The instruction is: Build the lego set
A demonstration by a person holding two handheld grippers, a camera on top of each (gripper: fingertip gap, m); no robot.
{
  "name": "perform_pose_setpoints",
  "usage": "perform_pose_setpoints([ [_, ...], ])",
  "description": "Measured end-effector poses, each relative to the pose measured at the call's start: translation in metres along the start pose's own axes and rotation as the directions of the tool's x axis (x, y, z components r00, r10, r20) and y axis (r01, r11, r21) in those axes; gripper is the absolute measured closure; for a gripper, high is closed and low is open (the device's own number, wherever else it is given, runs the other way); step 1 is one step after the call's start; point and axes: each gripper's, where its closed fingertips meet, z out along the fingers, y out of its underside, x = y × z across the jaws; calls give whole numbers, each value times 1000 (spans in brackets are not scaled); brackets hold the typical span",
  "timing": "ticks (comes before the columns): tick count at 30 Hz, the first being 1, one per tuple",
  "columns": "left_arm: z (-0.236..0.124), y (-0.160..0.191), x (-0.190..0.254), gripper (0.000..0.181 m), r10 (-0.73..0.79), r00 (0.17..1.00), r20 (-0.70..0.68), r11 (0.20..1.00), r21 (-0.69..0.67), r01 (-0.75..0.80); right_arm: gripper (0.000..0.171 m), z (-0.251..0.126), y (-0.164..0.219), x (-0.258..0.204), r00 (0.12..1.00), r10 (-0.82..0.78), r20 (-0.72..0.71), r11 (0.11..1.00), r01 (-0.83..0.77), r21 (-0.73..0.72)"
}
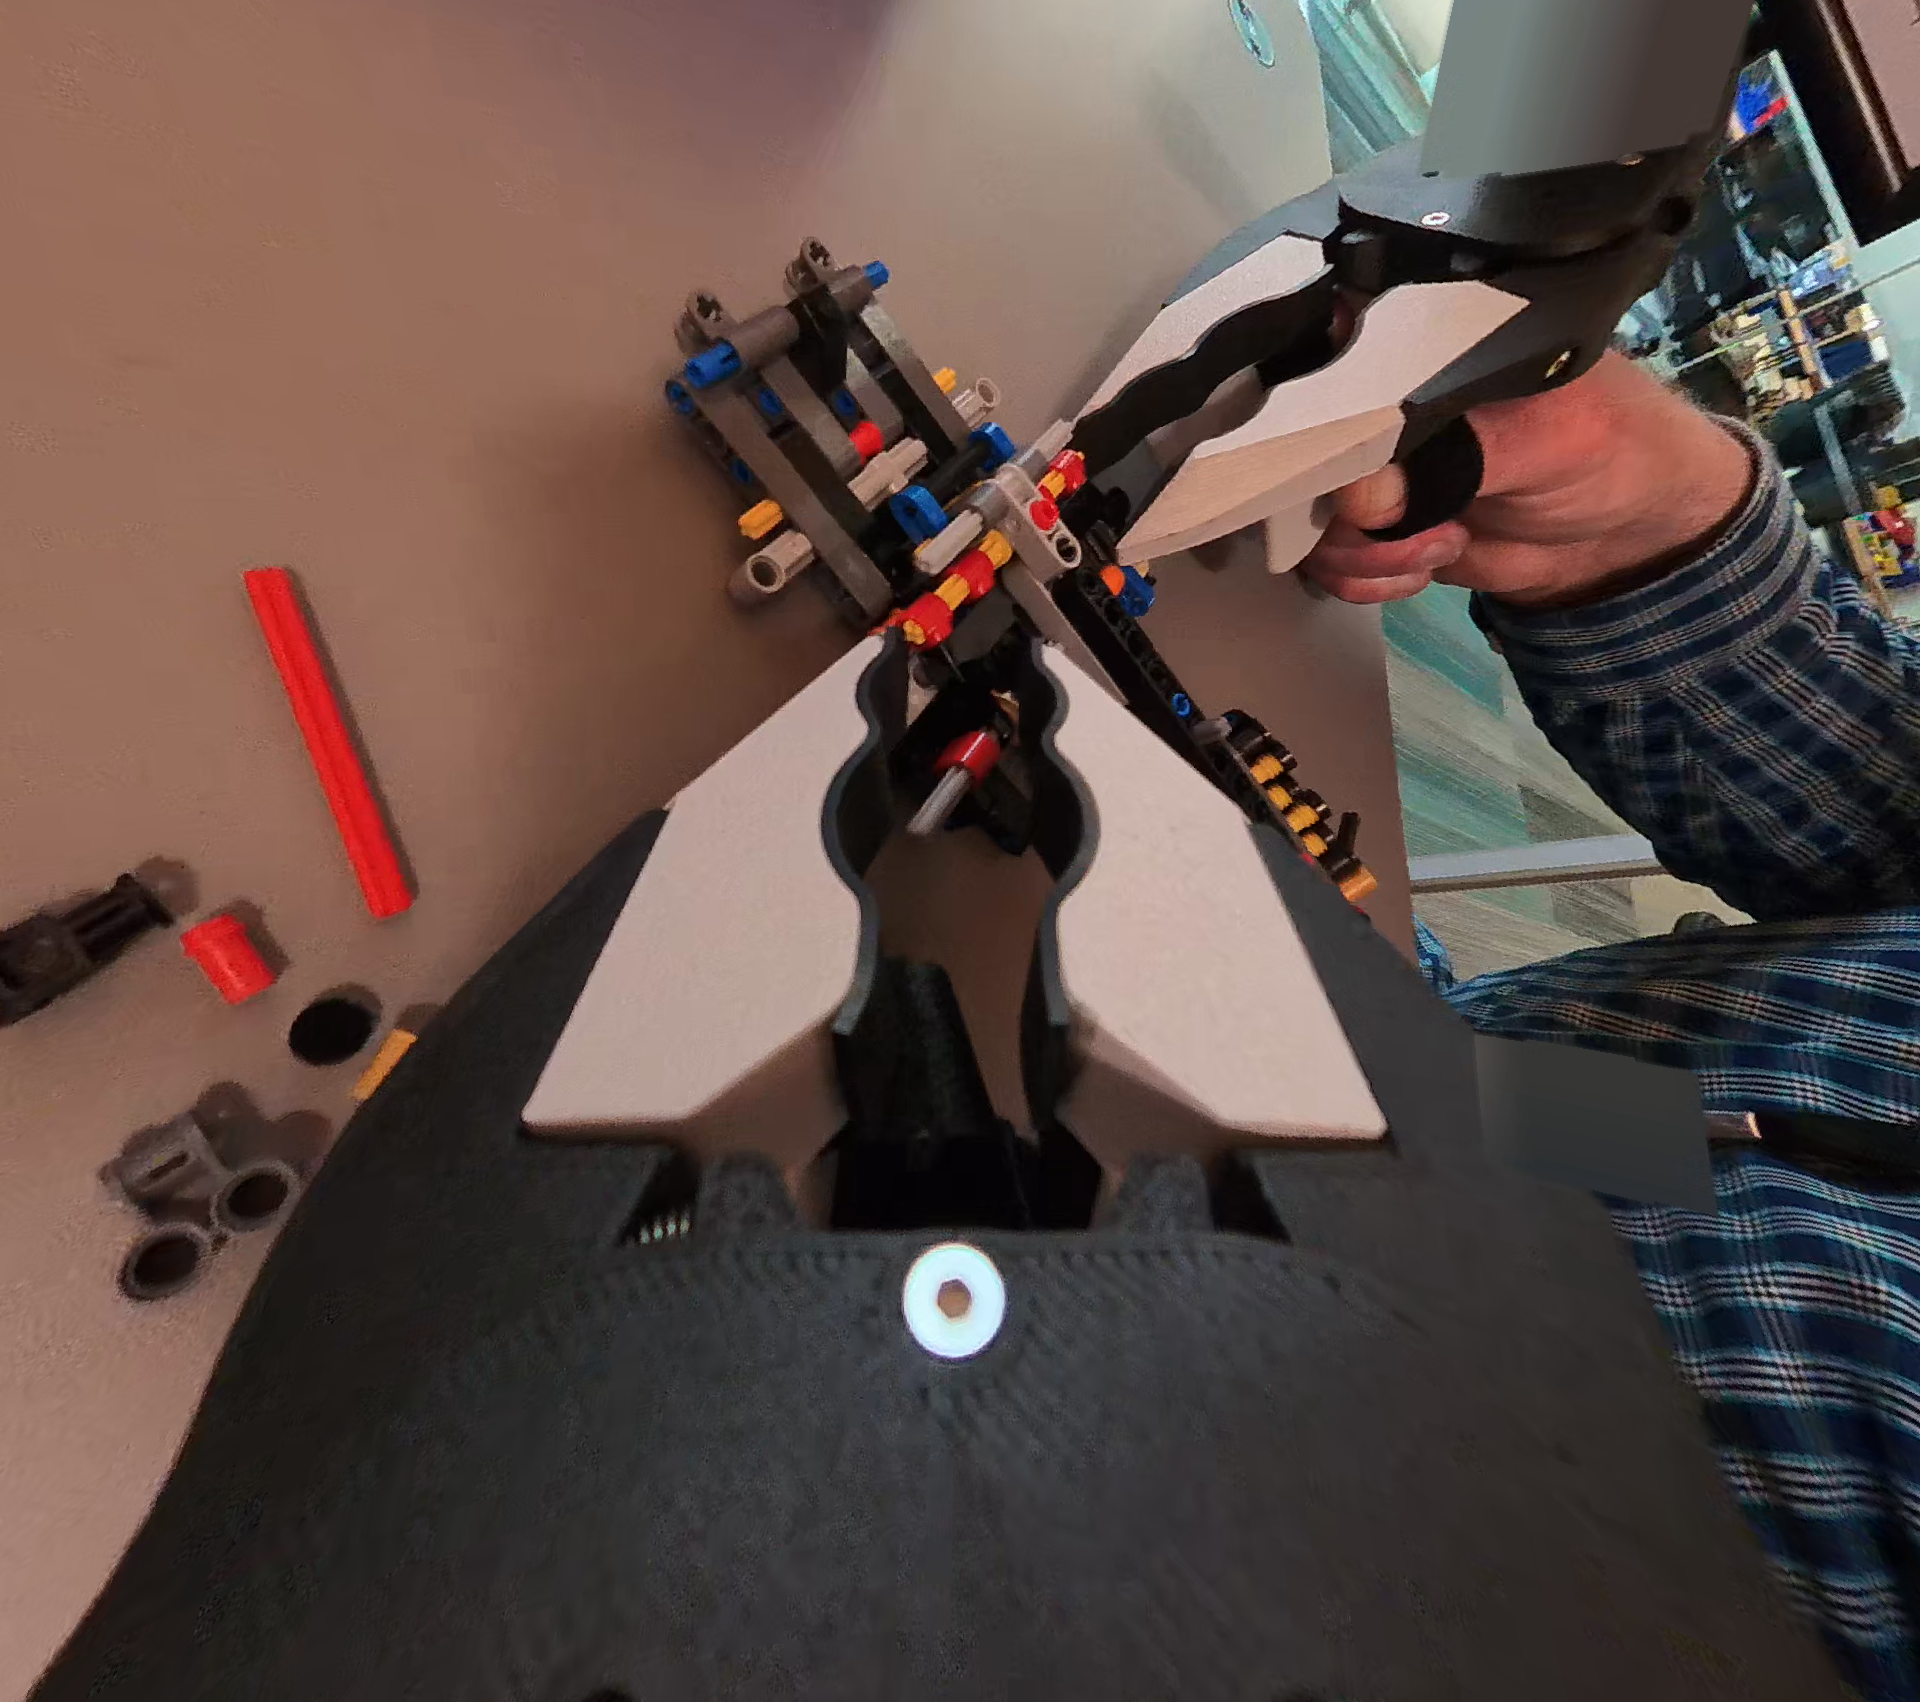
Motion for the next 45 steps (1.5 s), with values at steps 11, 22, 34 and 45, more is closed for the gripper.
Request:
perform_pose_setpoints([
  [11, -4, 0, -1, 163, -36, 999, -30, 999, 22, 36, 145, -1, 0, 0, 1000, 0, 0, 1000, 0, 1],
  [22, -9, -3, -1, 159, 24, 1000, 15, 1000, 4, -24, 146, 0, 1, 0, 1000, -4, -3, 1000, 4, -3],
  [34, -3, -2, -5, 150, 29, 991, 129, 999, -22, -27, 145, -1, 1, 0, 1000, -8, -6, 1000, 8, -2],
  [45, -3, -1, -4, 160, -14, 999, 50, 1000, 21, 13, 145, 0, 1, 0, 1000, -19, -6, 1000, 19, -2],
])
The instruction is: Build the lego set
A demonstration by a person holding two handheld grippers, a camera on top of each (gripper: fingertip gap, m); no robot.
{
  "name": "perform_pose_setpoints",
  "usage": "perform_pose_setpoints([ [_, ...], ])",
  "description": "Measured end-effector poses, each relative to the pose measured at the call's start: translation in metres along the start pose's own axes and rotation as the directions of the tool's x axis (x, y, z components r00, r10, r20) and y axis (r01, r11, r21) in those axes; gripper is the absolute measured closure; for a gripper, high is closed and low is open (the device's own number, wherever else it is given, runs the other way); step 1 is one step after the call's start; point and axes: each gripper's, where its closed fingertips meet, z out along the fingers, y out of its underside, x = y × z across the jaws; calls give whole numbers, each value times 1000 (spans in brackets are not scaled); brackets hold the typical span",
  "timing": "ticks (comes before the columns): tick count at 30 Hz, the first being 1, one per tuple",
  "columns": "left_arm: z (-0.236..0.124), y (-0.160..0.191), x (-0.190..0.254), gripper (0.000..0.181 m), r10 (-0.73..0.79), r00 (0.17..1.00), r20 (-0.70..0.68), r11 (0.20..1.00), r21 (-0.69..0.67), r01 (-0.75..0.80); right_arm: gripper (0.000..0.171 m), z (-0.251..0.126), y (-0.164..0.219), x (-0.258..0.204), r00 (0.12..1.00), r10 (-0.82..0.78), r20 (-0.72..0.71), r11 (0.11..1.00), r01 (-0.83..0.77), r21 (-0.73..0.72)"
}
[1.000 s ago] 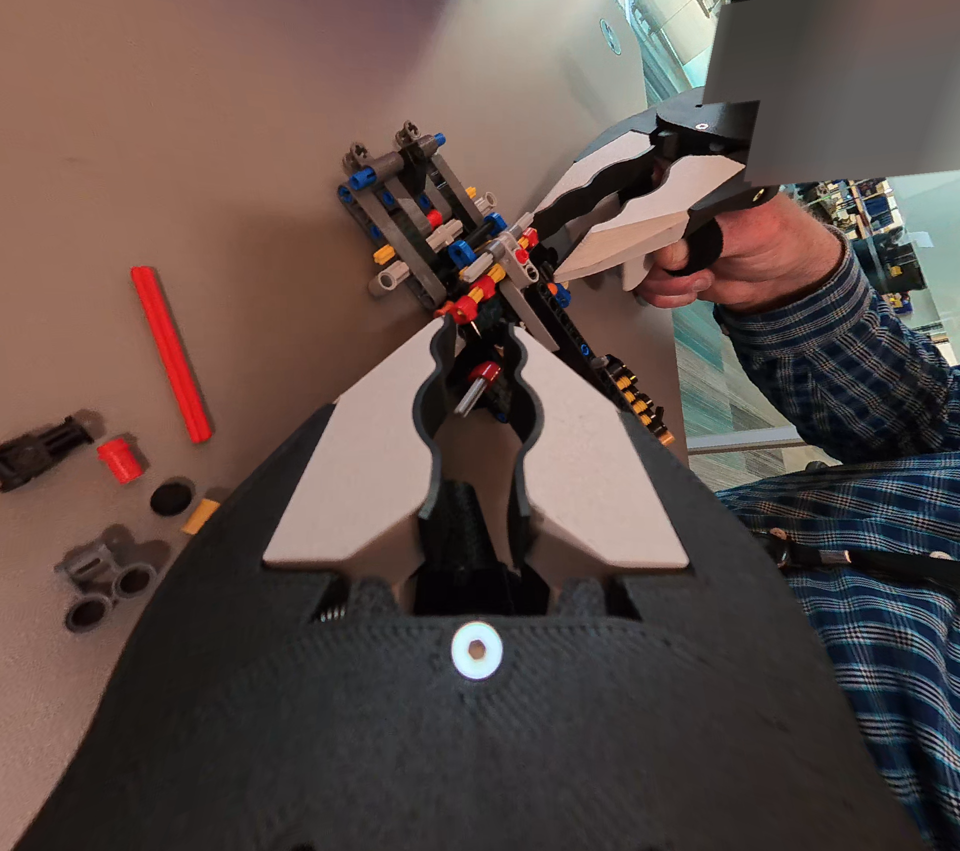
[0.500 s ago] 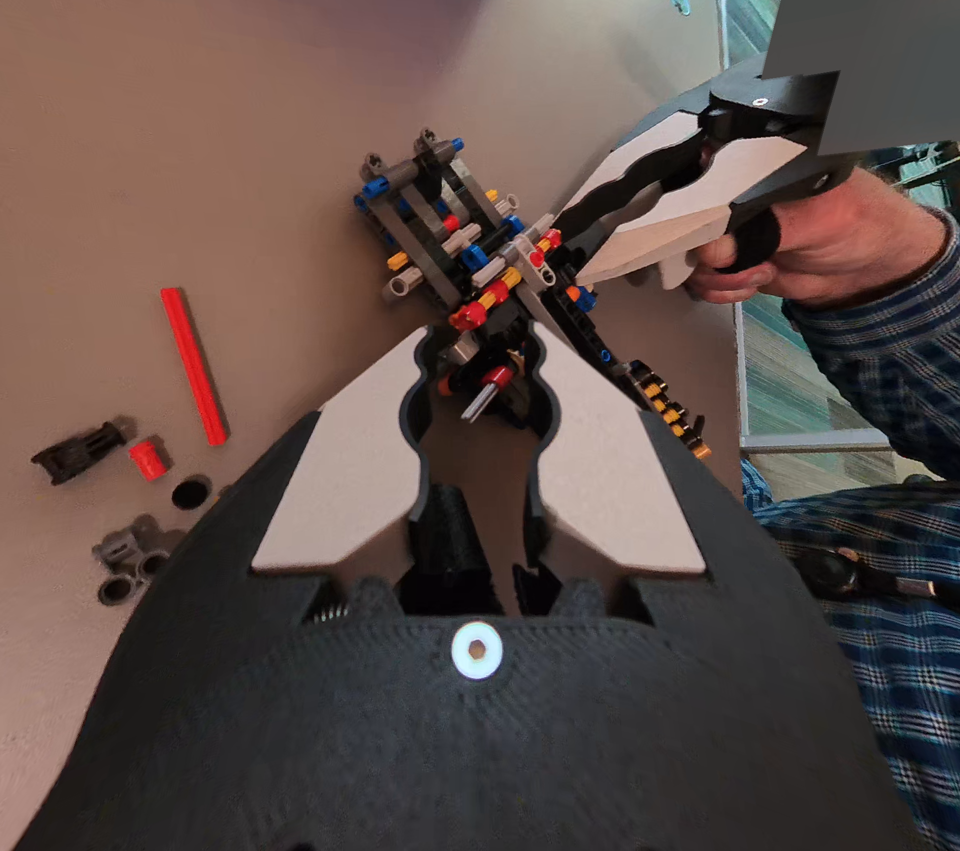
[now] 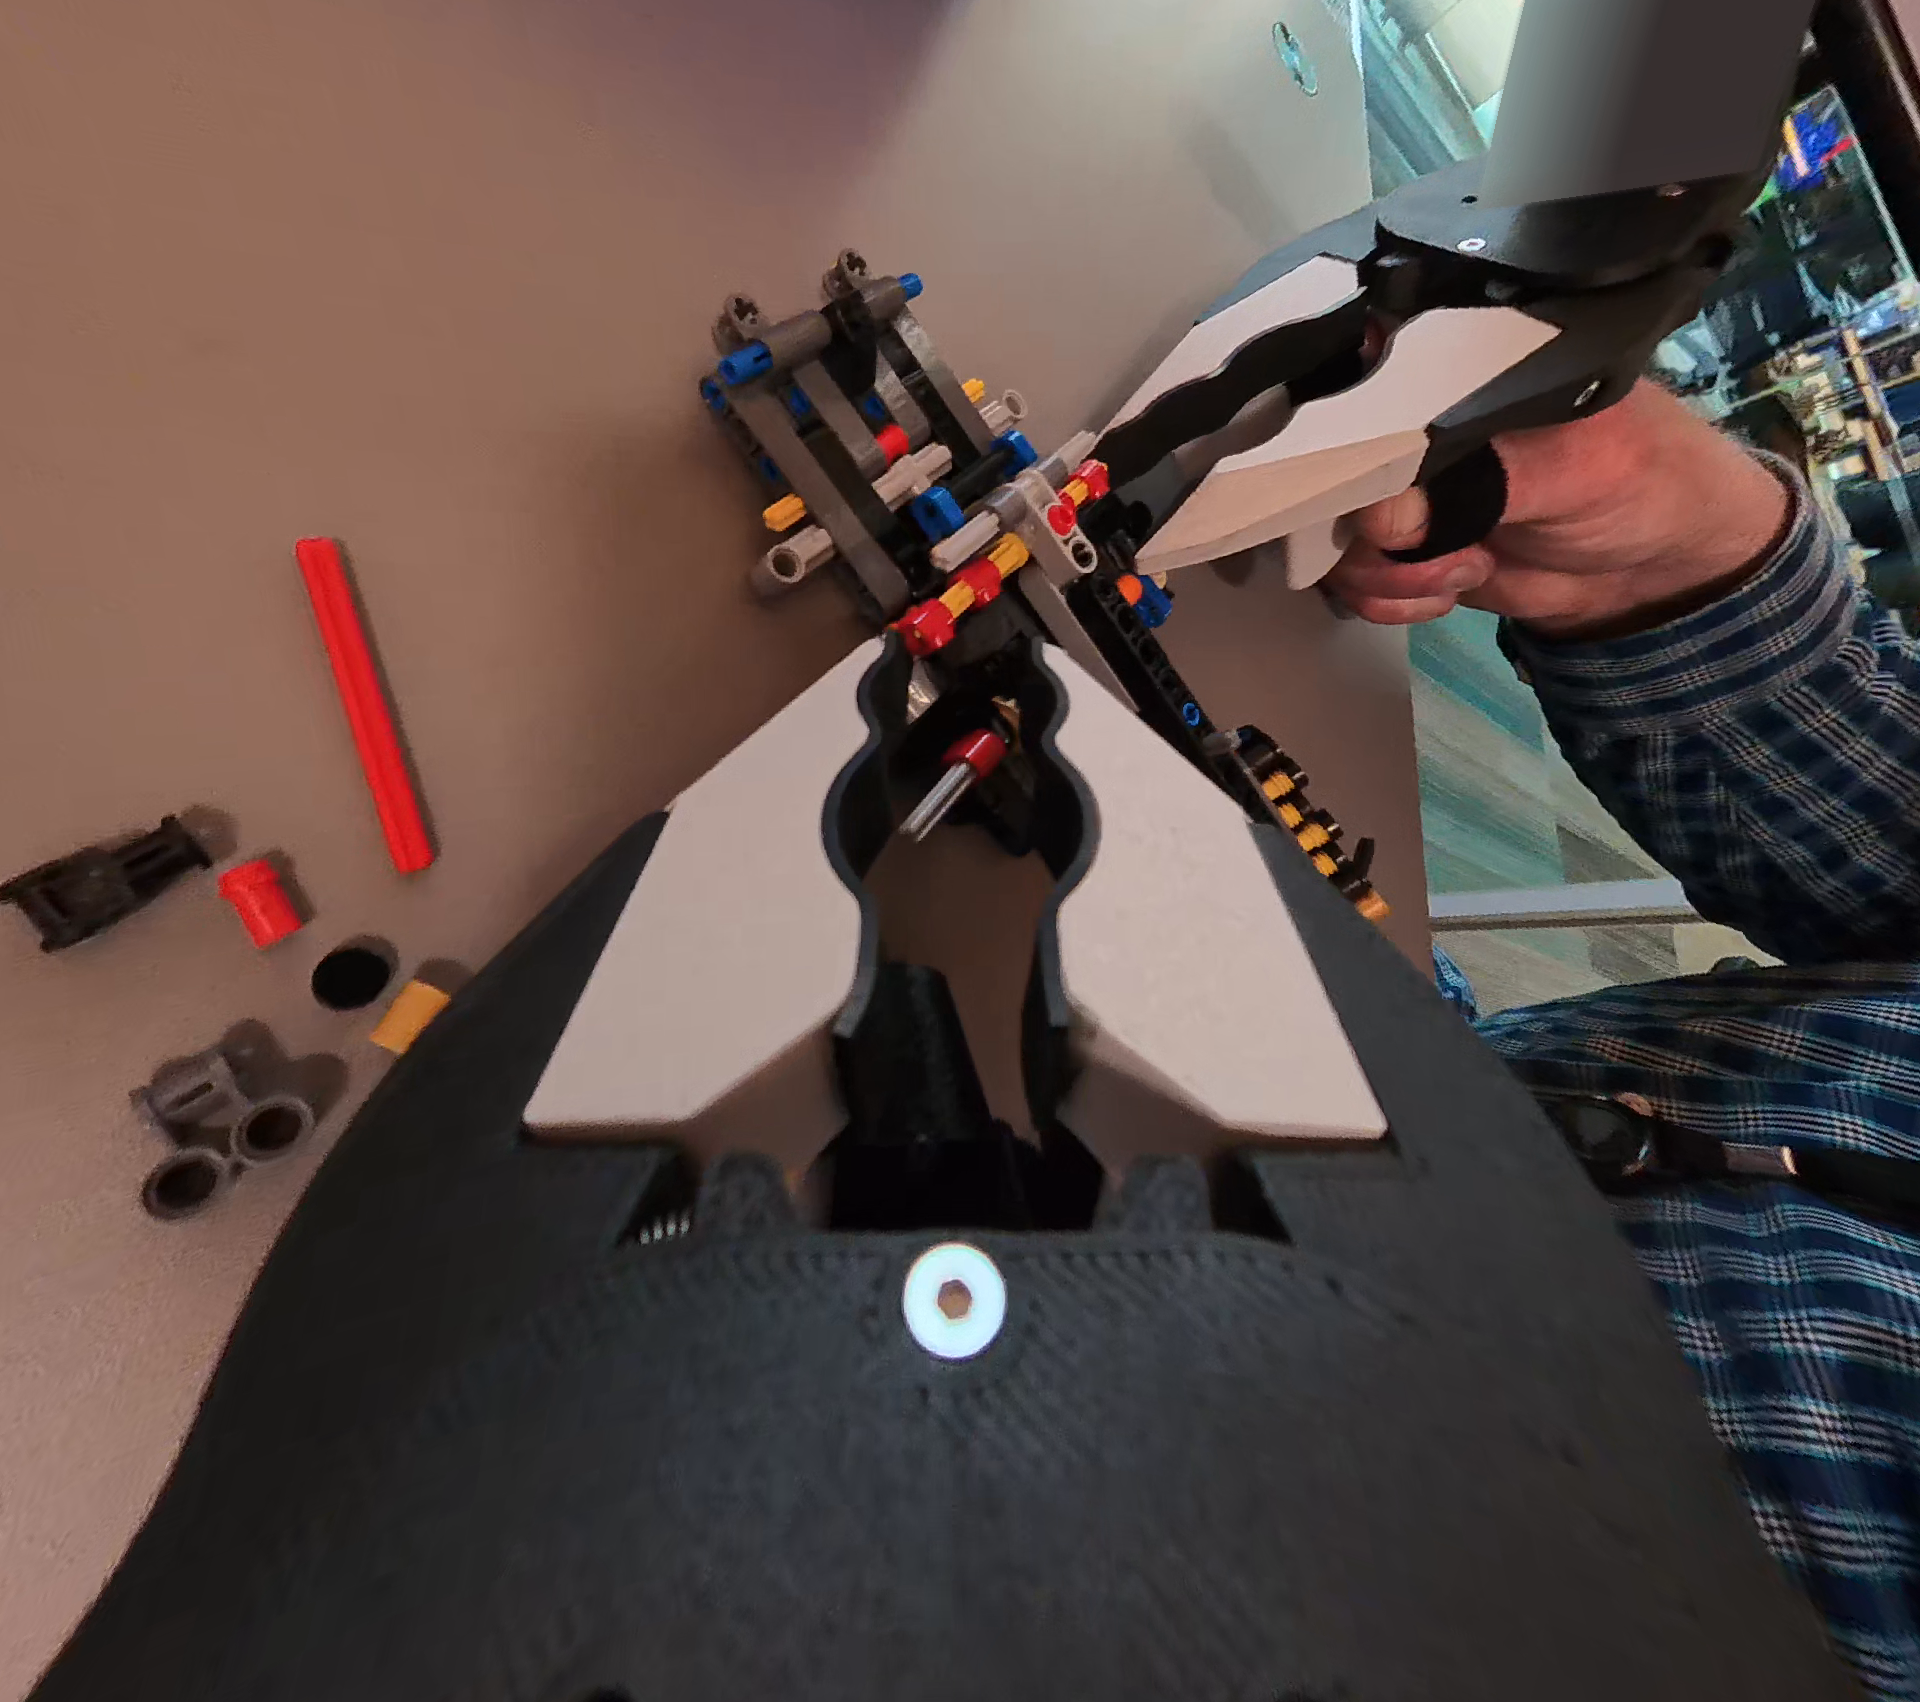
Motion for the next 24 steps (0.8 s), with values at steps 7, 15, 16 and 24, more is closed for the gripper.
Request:
perform_pose_setpoints([
  [7, 0, 0, 0, 160, -19, 999, -33, 1000, 3, 19, 145, 0, 0, 0, 1000, -3, -2, 1000, 3, 1],
  [15, -1, 0, 0, 160, -38, 998, -51, 999, 4, 38, 145, 1, 0, 0, 1000, -4, 0, 1000, 4, -1],
  [16, -1, 0, 0, 160, -40, 998, -52, 999, 5, 40, 145, 1, 0, -1, 1000, -8, -2, 1000, 8, -1],
  [24, -18, -6, -3, 163, 77, 997, 2, 995, 55, -77, 146, -2, 0, -2, 1000, -22, 5, 1000, 22, 16],
])
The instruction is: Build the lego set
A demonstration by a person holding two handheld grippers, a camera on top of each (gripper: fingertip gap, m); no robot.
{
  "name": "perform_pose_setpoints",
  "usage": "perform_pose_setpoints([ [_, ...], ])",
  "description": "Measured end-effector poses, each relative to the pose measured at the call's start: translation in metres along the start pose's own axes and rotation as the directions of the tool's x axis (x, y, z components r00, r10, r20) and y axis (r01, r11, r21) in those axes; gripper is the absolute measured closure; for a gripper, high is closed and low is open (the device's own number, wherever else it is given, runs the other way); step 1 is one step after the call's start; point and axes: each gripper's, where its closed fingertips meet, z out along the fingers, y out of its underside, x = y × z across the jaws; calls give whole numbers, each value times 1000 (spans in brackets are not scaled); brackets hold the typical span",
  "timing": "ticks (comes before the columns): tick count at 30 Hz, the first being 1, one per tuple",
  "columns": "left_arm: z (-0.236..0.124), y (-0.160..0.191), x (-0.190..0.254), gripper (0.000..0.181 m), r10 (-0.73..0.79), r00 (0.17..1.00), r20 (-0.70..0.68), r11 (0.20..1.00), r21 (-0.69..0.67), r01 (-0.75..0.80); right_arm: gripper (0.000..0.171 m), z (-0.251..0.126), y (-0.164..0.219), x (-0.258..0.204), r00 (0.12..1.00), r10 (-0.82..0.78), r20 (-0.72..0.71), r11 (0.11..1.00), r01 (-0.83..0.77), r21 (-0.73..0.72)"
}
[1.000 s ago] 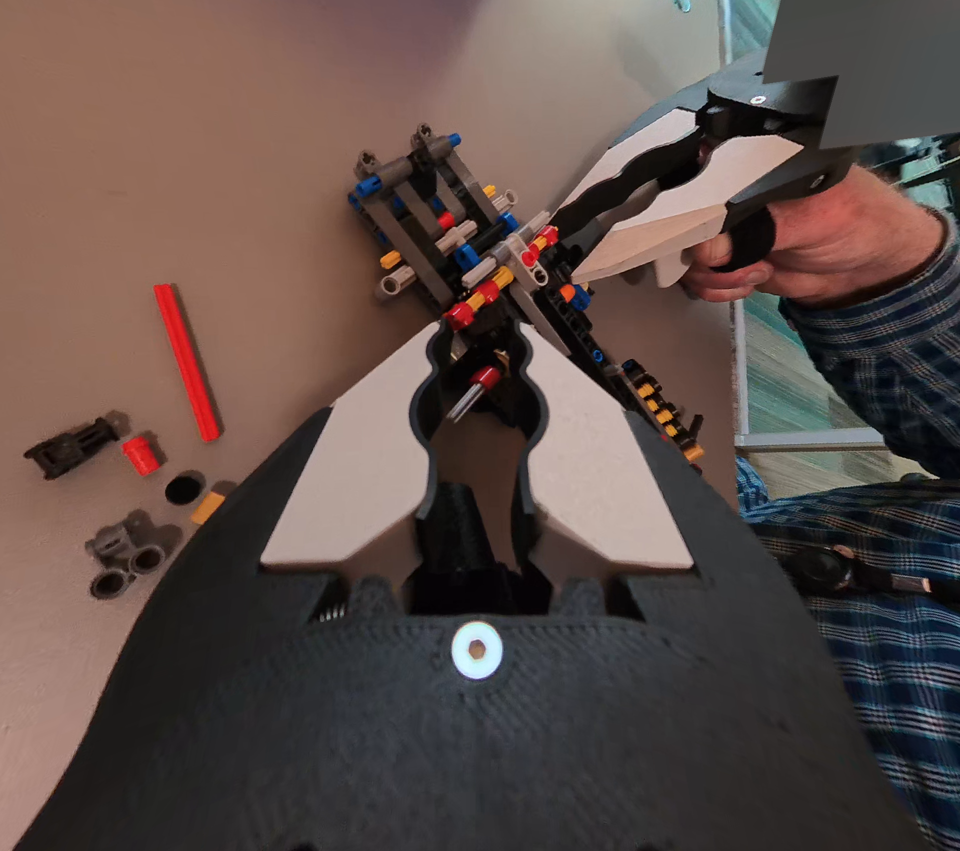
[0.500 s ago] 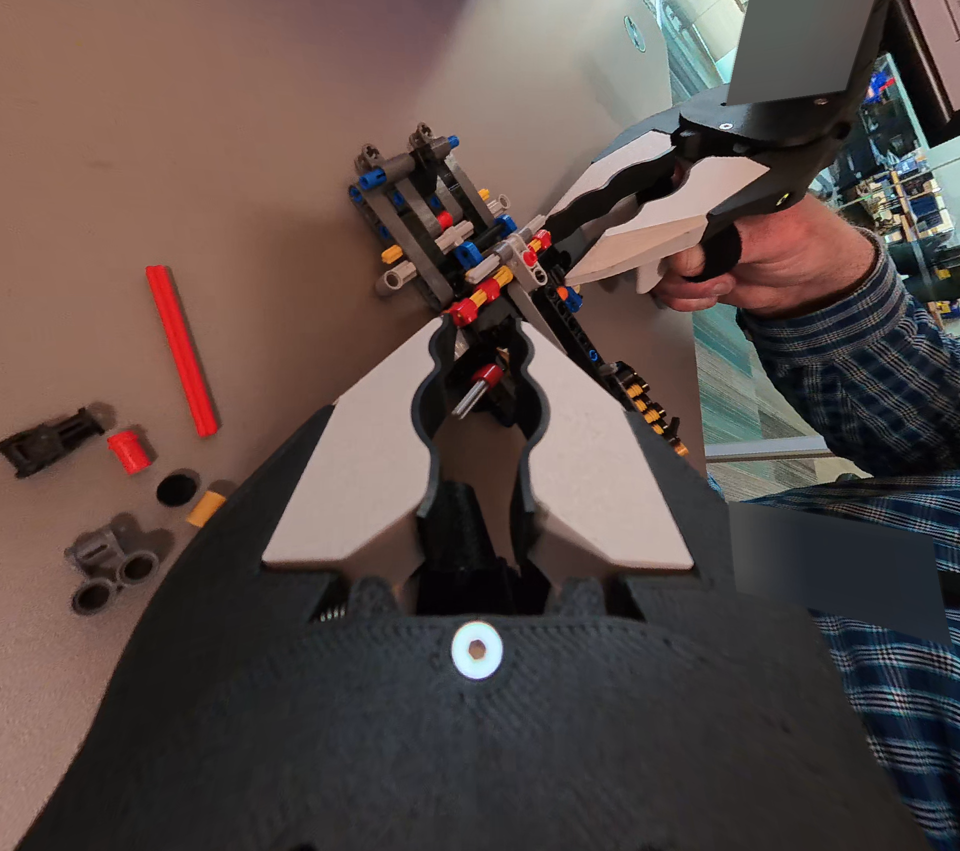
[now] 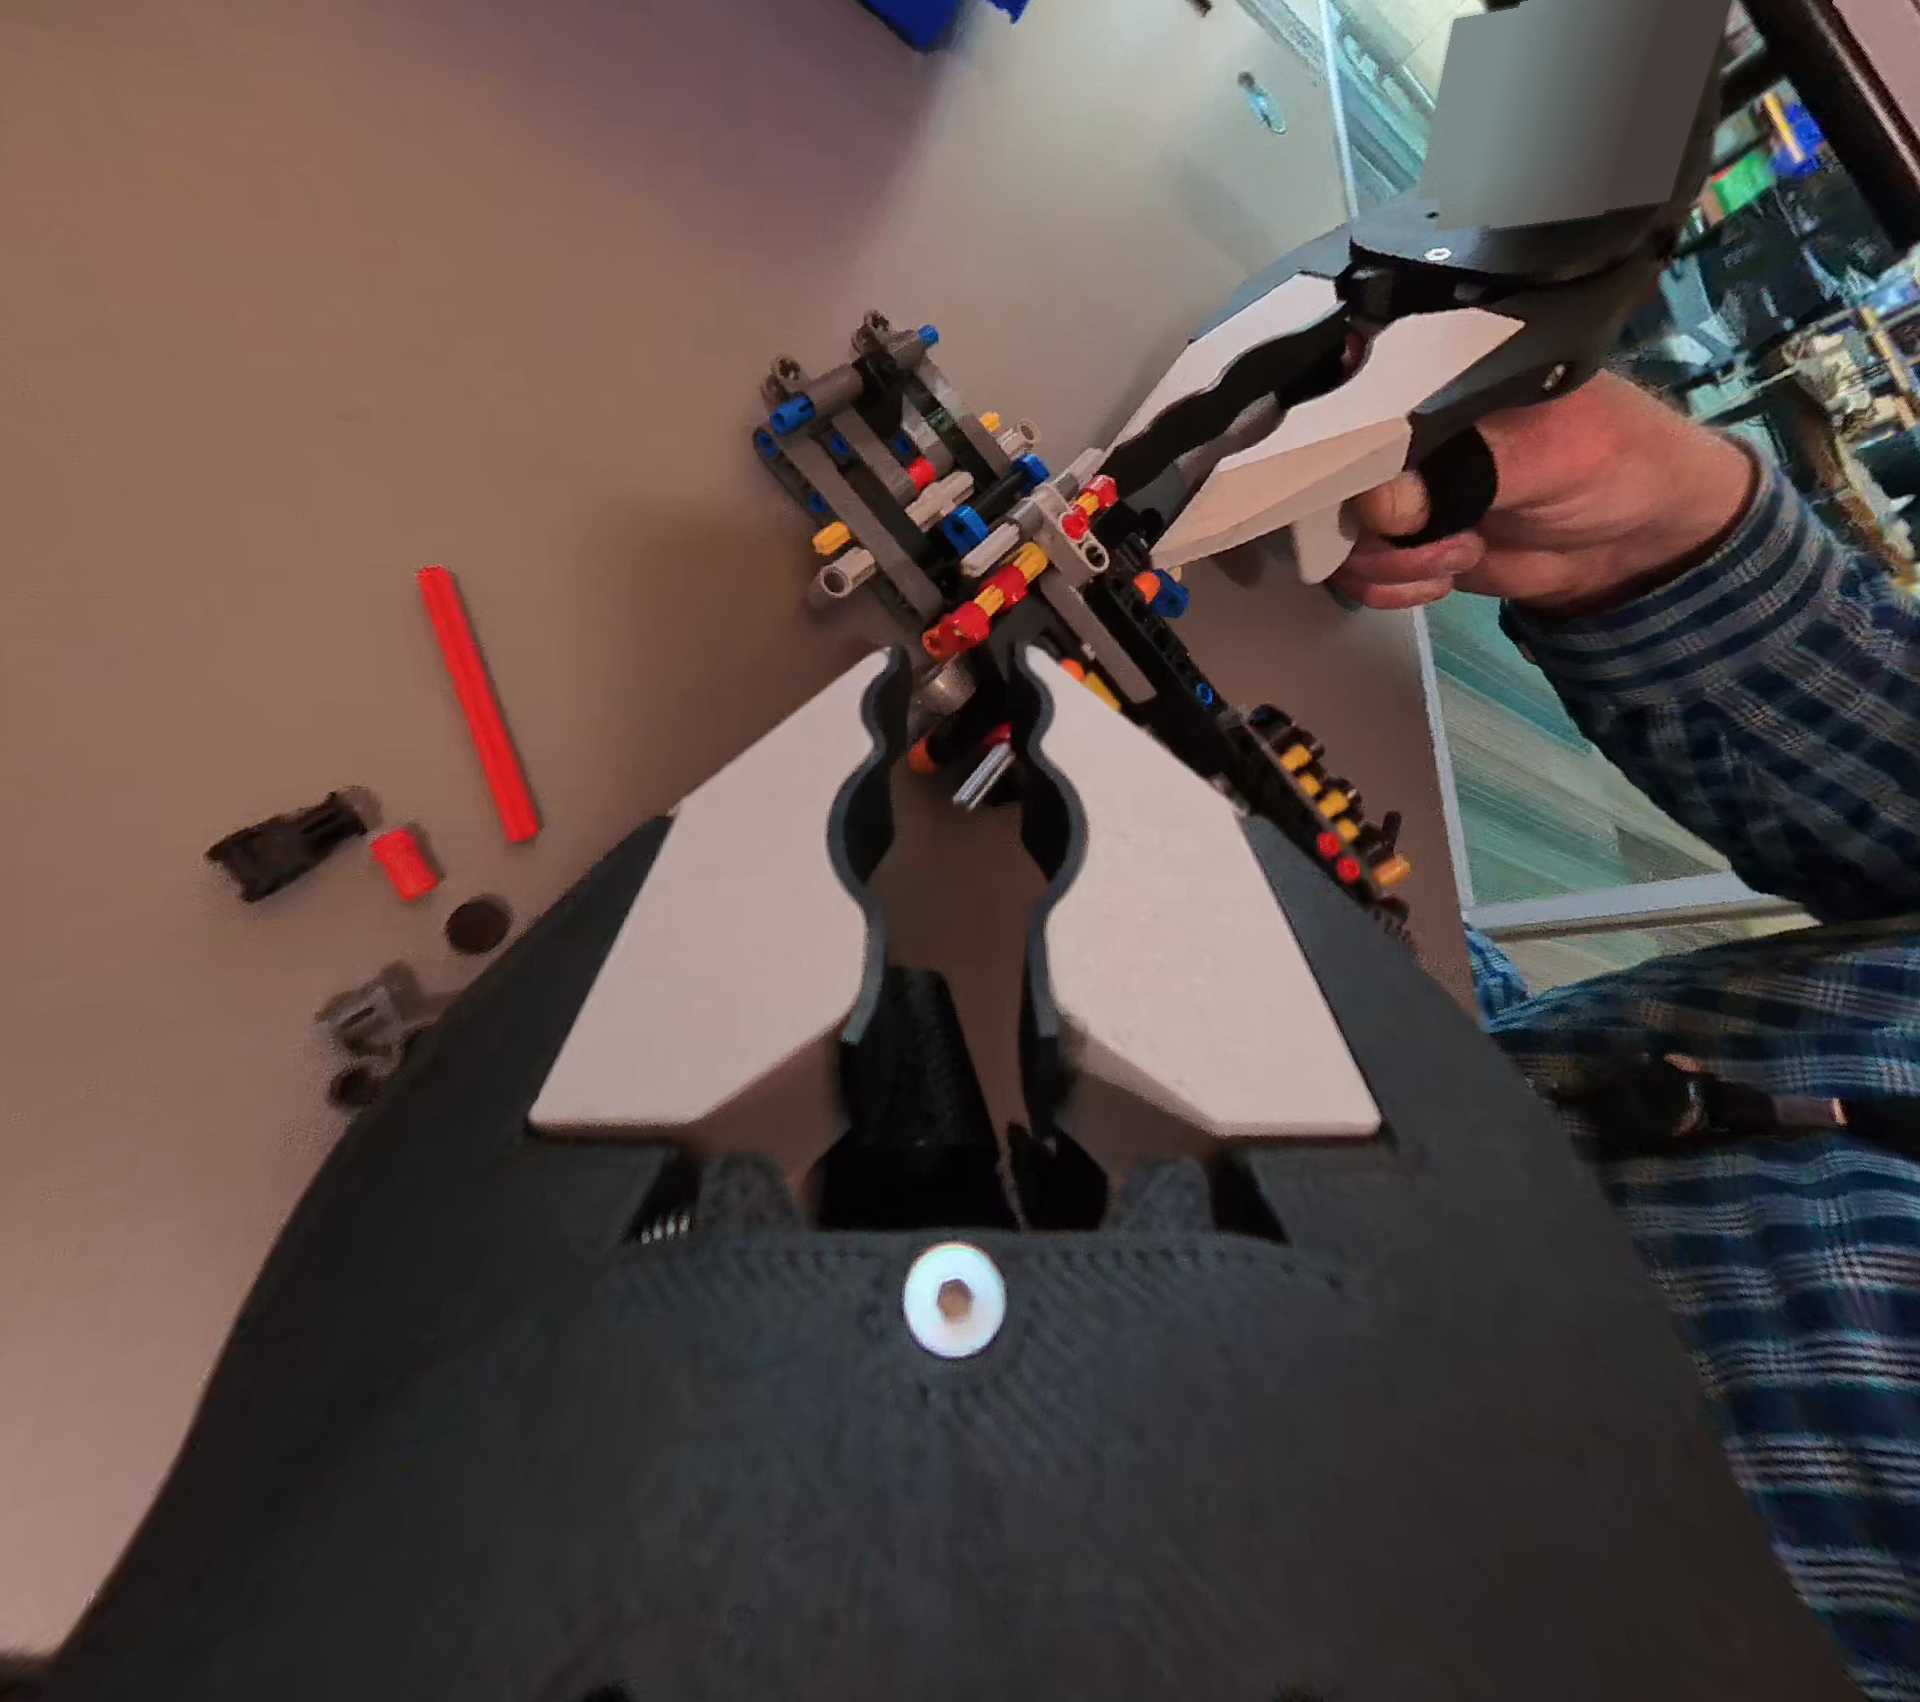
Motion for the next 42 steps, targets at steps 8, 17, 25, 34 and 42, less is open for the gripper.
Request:
perform_pose_setpoints([
  [8, -13, -1, 17, 156, 445, 891, 89, 895, -18, -445, 146, -4, -3, 1, 1000, 0, -4, 1000, 0, 31],
  [17, 8, 9, 35, 155, 841, 518, 157, 537, -121, -835, 146, -4, -3, 1, 1000, 3, -5, 999, -3, 35],
  [25, 21, 15, 24, 173, 930, 315, 191, 355, -237, -904, 146, -4, -3, 3, 1000, 13, -9, 999, -13, 29],
  [34, 21, 14, 24, 174, 870, 477, 124, 493, -235, -838, 146, -3, -2, 3, 1000, 12, -14, 1000, -12, 25],
  [42, 15, 9, 24, 160, 866, 479, 140, 499, -203, -842, 141, -16, -12, -4, 999, -41, -2, 991, 41, 125],
])
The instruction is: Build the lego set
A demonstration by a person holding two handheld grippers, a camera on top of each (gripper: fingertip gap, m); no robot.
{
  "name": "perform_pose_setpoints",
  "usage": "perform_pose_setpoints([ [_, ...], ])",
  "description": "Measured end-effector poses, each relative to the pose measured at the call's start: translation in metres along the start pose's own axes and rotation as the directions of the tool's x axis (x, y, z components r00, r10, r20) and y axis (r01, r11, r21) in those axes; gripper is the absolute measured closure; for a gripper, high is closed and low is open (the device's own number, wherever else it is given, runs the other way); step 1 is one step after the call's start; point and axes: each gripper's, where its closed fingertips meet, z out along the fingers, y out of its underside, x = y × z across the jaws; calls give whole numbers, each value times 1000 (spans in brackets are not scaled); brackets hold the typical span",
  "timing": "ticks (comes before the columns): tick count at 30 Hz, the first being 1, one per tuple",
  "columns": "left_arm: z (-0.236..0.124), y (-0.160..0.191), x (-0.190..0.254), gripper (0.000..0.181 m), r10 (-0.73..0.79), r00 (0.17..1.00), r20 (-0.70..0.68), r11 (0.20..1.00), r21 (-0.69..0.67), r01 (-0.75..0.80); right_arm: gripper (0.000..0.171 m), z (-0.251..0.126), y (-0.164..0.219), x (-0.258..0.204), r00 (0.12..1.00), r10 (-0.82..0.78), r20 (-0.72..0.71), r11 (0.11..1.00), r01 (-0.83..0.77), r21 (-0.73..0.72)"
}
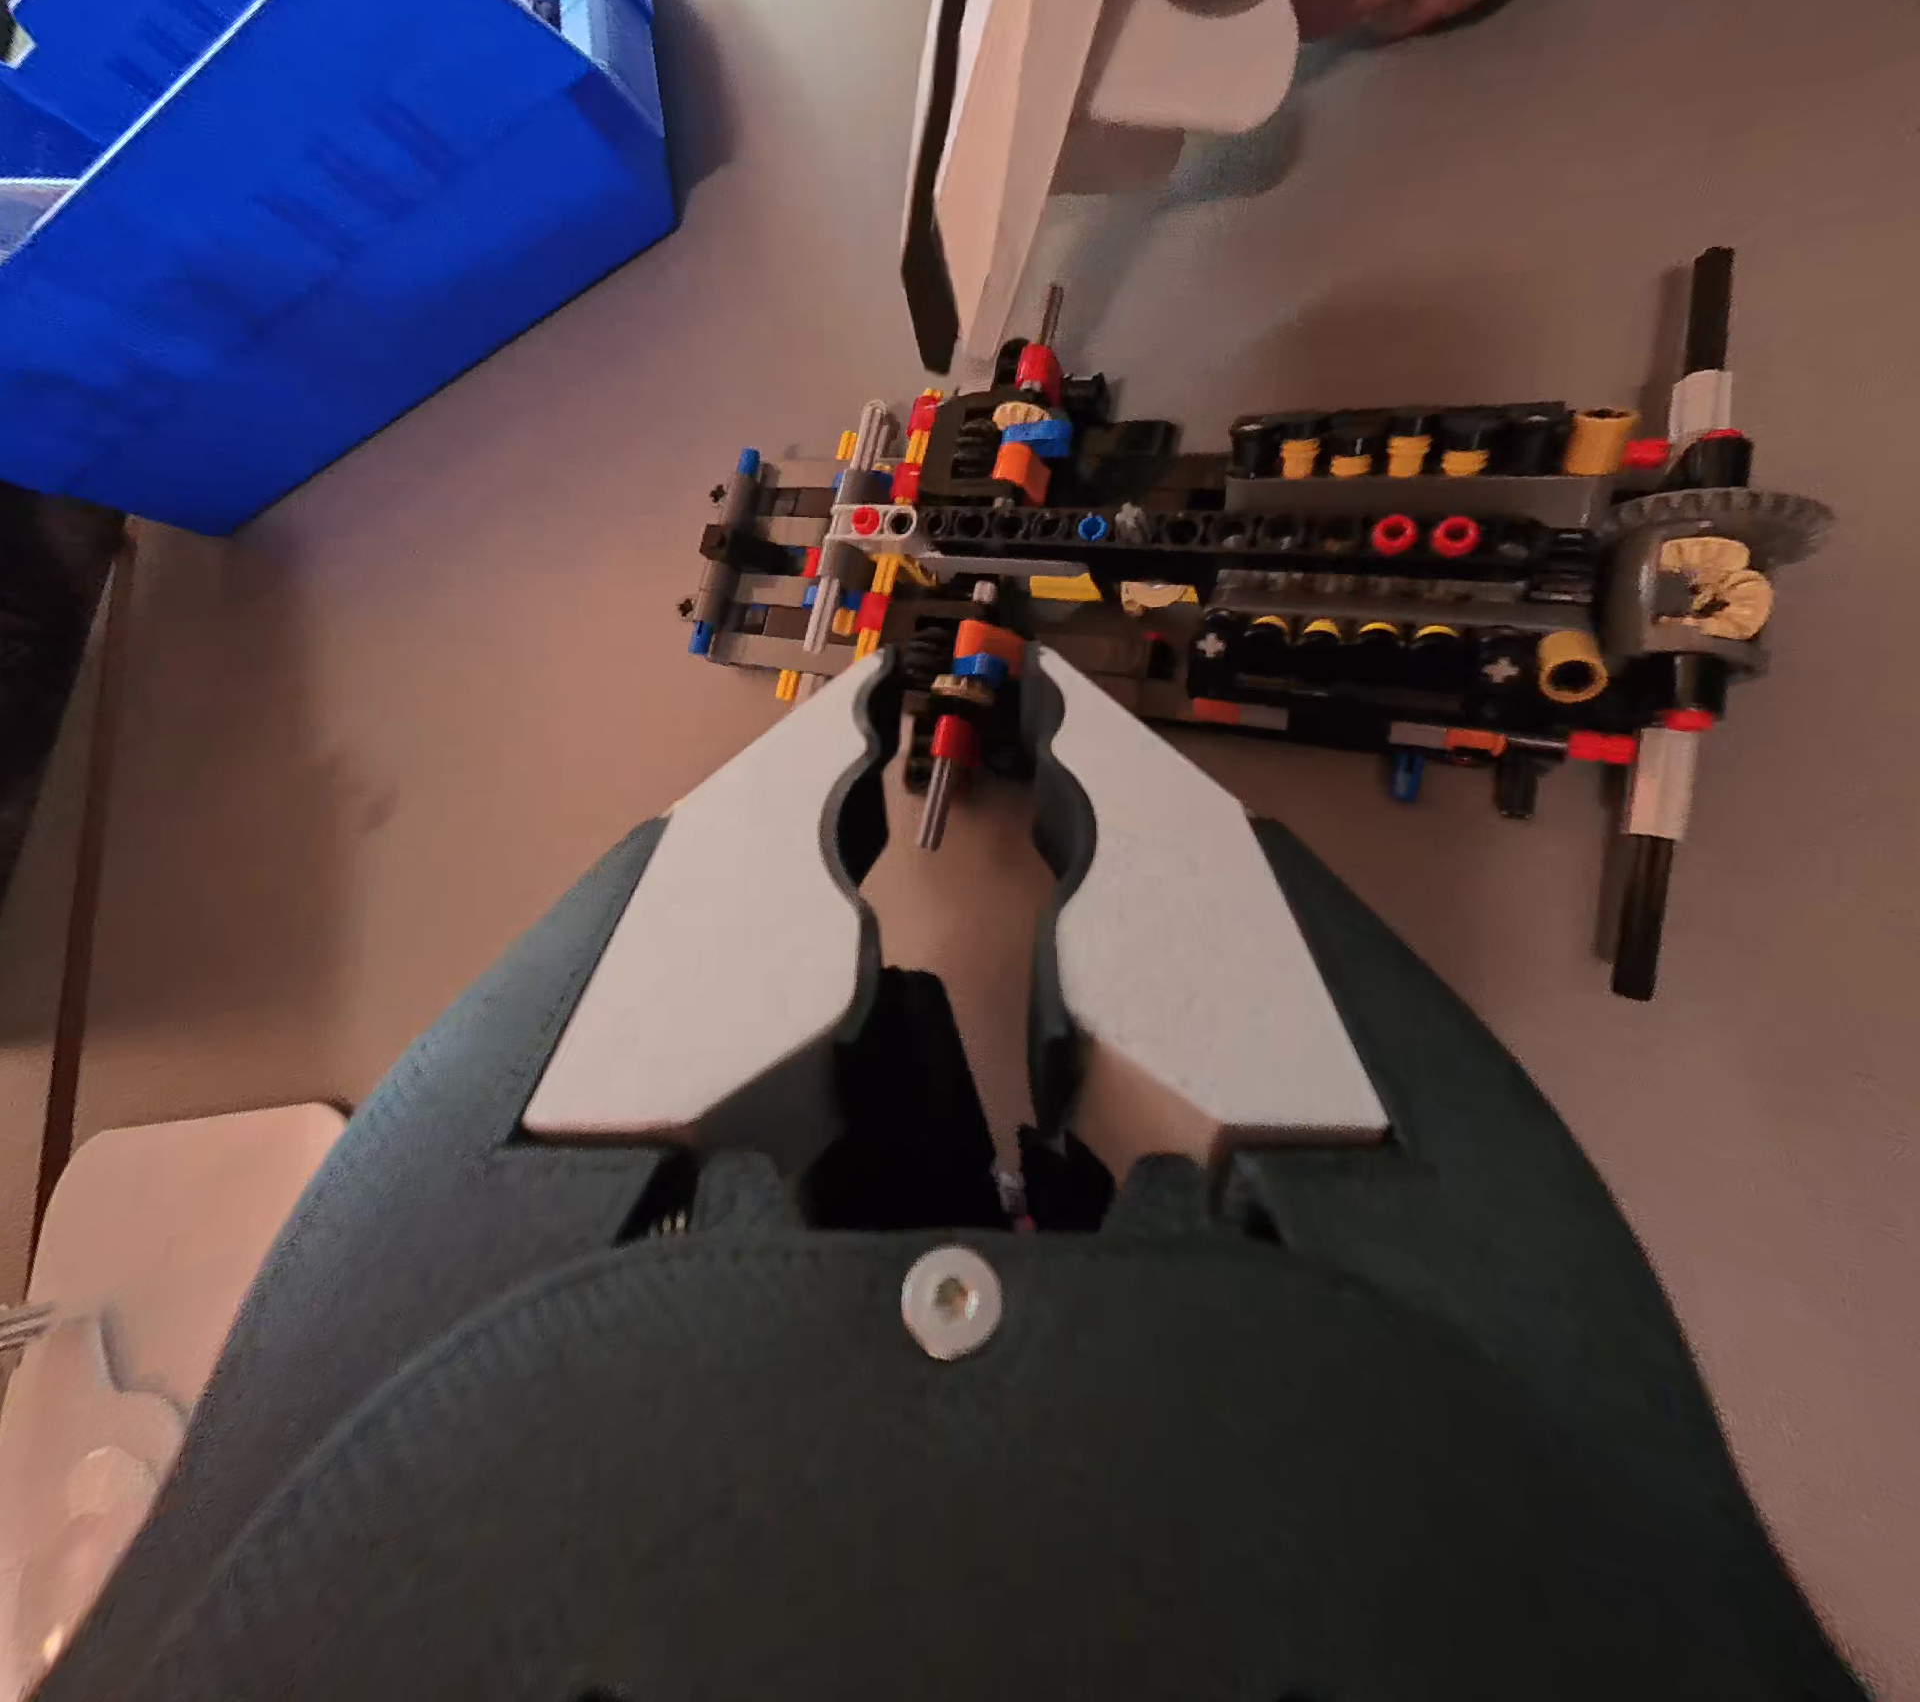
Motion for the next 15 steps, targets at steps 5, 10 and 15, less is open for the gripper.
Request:
perform_pose_setpoints([
  [5, 1, 2, -1, 159, 72, 997, 23, 997, -9, -72, 141, -4, 9, -5, 940, -331, -85, 943, 326, -70],
  [10, 5, 3, 0, 163, 145, 989, 25, 989, -20, -144, 142, -5, 8, -12, 731, -666, -148, 746, 652, -138],
  [15, 8, 5, 0, 167, 192, 981, 20, 981, -33, -191, 148, 5, 10, -17, 387, -909, -155, 415, 877, -242],
])
